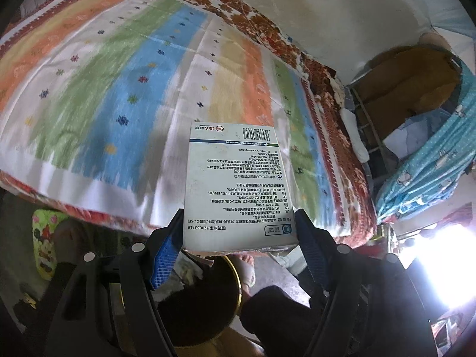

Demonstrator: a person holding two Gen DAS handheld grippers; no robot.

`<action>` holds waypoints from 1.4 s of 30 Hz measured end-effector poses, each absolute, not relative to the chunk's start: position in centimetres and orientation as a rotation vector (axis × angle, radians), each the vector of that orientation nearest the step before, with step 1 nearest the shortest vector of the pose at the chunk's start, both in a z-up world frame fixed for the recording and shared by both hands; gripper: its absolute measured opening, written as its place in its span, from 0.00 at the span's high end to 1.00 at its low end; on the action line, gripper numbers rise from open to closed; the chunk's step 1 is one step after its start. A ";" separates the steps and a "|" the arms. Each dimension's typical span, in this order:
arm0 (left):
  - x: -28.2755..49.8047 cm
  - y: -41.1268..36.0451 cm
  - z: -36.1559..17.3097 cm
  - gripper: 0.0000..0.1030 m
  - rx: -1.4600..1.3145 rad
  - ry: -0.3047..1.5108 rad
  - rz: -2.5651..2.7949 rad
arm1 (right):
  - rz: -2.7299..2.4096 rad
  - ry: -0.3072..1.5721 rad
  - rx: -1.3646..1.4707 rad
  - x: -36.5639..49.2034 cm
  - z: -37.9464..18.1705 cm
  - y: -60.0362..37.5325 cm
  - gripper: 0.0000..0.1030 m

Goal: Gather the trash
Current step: 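Carry the medicine box with left tool while right tool carries tissue over bin, then open left tool dropping the box while right tool drops tissue into bin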

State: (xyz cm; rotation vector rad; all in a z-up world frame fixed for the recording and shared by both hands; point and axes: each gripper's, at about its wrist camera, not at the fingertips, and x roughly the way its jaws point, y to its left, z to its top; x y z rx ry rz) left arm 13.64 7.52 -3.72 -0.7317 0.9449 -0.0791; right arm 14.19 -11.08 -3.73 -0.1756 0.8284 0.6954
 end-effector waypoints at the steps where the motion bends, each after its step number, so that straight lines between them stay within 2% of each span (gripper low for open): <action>1: 13.3 7.3 -3.8 0.30 -0.731 0.944 -0.082 | 0.694 0.832 -0.166 13.8 -3.8 -11.3 0.89; 8: 10.4 5.7 -4.9 0.30 -0.729 0.964 -0.099 | 0.694 0.841 -0.172 10.6 -4.7 -12.1 0.89; 23: 7.5 3.9 -8.2 0.30 -0.789 1.063 -0.094 | 0.696 0.980 -0.163 7.4 -8.8 -12.8 0.88; 28: 7.7 3.6 -9.0 0.29 -0.800 1.106 -0.091 | 0.682 1.027 -0.135 7.5 -9.7 -13.0 0.77; 30: 7.8 3.7 -9.7 0.25 -0.824 1.128 -0.094 | 0.677 1.036 -0.128 7.5 -9.8 -13.1 0.69; 32: 7.8 4.0 -10.1 0.22 -0.843 1.134 -0.076 | 0.671 1.043 -0.117 7.6 -9.9 -13.2 0.65; 36: 7.4 4.3 -9.7 0.21 -0.839 1.116 -0.059 | 0.667 1.048 -0.101 7.5 -9.8 -13.6 0.60; 42: 5.8 3.0 -7.6 0.20 -0.640 1.064 -0.027 | 0.658 1.003 -0.122 6.5 -8.8 -14.3 0.53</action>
